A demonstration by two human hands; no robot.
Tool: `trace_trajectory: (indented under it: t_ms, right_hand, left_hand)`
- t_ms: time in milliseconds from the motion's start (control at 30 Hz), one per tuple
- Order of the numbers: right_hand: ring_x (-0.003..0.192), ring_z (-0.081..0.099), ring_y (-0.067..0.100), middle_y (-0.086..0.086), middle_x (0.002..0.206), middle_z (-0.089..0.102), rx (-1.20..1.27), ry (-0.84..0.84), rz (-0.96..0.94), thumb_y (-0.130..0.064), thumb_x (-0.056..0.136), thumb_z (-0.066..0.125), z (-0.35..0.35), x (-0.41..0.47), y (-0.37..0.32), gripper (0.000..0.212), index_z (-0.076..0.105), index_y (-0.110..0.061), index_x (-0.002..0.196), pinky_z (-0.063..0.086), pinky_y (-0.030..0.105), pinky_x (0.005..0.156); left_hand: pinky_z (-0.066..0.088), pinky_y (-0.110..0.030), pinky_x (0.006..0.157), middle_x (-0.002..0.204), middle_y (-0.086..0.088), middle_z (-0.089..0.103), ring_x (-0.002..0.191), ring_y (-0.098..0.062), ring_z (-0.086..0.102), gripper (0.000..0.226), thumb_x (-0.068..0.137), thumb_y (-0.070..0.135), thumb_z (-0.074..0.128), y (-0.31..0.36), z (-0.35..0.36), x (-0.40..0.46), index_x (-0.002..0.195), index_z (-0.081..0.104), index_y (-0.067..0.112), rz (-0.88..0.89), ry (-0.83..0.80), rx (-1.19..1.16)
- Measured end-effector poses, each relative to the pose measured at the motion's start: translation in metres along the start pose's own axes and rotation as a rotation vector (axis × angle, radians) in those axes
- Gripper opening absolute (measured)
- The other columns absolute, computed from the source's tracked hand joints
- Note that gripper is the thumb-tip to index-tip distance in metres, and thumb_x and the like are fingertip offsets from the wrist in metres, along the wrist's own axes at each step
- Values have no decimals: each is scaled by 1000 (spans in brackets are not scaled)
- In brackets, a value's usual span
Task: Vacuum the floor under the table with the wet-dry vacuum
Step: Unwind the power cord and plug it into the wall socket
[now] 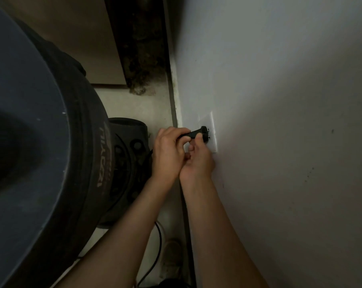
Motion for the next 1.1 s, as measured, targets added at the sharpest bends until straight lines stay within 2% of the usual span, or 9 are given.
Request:
trace_trajectory:
  t_ms: [133,333,467,633,733,833,900,1000,1100]
  right_hand:
    - [53,43,4,-4,59,51,-46,33,-35,-11,89,63,-4,0,-5,23,59,-13,66,31,18,51]
    - [59,48,4,-4,64,55,-16,38,-15,-12,90,63,-6,0,-7,20,61,-12,70,33,18,56]
    - [70,54,4,-4,72,61,14,45,14,-17,89,64,-2,0,-3,13,64,-14,77,40,22,71]
    - [80,59,10,-2,79,63,-27,29,39,-21,92,61,0,-1,-3,15,64,-7,89,49,30,79]
    - [93,55,13,-2,86,60,-63,17,43,-24,93,59,1,-5,-4,19,61,-6,101,43,33,89]
    - [87,52,11,-2,94,60,-125,34,29,-24,94,58,1,-14,-9,15,59,-10,88,39,30,80]
    - [94,51,10,-2,103,61,-206,13,23,-26,95,56,0,-18,-13,16,60,-12,87,36,30,83]
    - [101,55,13,0,108,62,-352,-51,-6,-24,97,51,-4,-29,-15,24,62,-10,113,43,29,78]
    - [83,61,15,8,94,65,-544,-96,-68,-22,99,45,-14,-47,-13,27,66,-4,102,48,33,77]
  left_hand:
    - [34,-5,72,83,-12,70,82,-18,53,14,79,-1,66,-2,2,2,91,73,0,24,-35,-12]
    - [32,0,77,82,-12,70,81,-15,53,13,79,-1,67,3,7,4,91,73,0,61,-52,1]
    - [33,0,77,81,-11,69,80,-14,53,13,79,-1,66,7,7,6,90,73,0,79,-49,-1]
    - [34,-2,76,86,-10,70,85,-15,55,13,82,-1,65,2,7,6,92,73,2,-1,-61,-73]
    - [32,-8,76,91,-10,70,90,-15,54,16,84,1,64,4,9,6,97,73,2,-37,-110,-78]
    - [32,-11,79,100,-9,69,97,-15,54,21,87,8,62,-4,10,3,106,71,8,-123,-161,-83]
    - [30,-10,79,106,-10,68,102,-20,55,25,90,10,60,-6,8,-2,113,69,10,-158,-182,-67]
    - [30,-13,94,124,-11,61,117,-21,51,34,94,8,53,-1,3,-16,127,59,11,-195,-241,-33]
    - [26,-28,113,142,-8,46,132,-19,40,44,97,9,44,13,-7,-40,140,44,12,-207,-310,5]
Point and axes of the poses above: each hand's wrist, its own x-axis towards the middle knuckle, its own z-axis out of the palm, y = z × x, the point moved 10 cm from there along x, towards the middle knuckle
